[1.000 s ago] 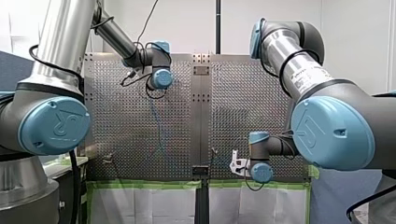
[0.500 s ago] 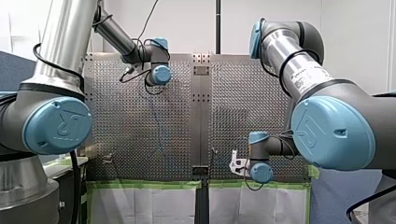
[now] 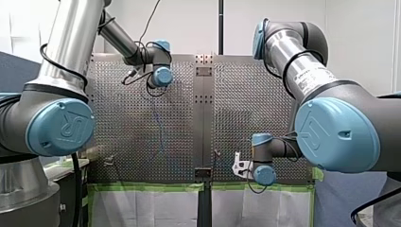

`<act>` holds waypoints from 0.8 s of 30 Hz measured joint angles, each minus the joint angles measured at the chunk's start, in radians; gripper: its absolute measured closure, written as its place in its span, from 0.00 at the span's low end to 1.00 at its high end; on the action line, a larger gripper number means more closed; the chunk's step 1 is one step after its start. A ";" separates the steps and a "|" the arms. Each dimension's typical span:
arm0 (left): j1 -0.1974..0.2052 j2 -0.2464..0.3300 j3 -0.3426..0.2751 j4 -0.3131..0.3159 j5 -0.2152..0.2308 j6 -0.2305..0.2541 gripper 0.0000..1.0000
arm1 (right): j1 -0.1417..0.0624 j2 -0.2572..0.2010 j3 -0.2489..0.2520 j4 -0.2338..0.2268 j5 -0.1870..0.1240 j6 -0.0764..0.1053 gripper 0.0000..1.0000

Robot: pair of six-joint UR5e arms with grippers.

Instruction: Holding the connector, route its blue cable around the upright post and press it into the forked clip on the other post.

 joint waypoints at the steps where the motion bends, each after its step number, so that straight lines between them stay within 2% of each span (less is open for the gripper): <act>1: 0.002 -0.009 0.005 -0.003 -0.001 -0.003 0.00 | 0.000 0.000 0.000 0.000 0.000 0.000 1.00; 6: 0.013 -0.034 0.019 -0.006 -0.003 -0.013 0.00 | 0.000 0.000 0.000 -0.001 0.000 -0.001 1.00; 14: 0.032 -0.037 0.021 -0.009 -0.005 -0.019 0.00 | 0.000 0.000 0.000 -0.001 0.000 -0.002 1.00; 24: 0.035 -0.039 0.006 -0.021 0.001 -0.045 0.00 | 0.000 0.001 0.000 -0.003 0.000 0.002 1.00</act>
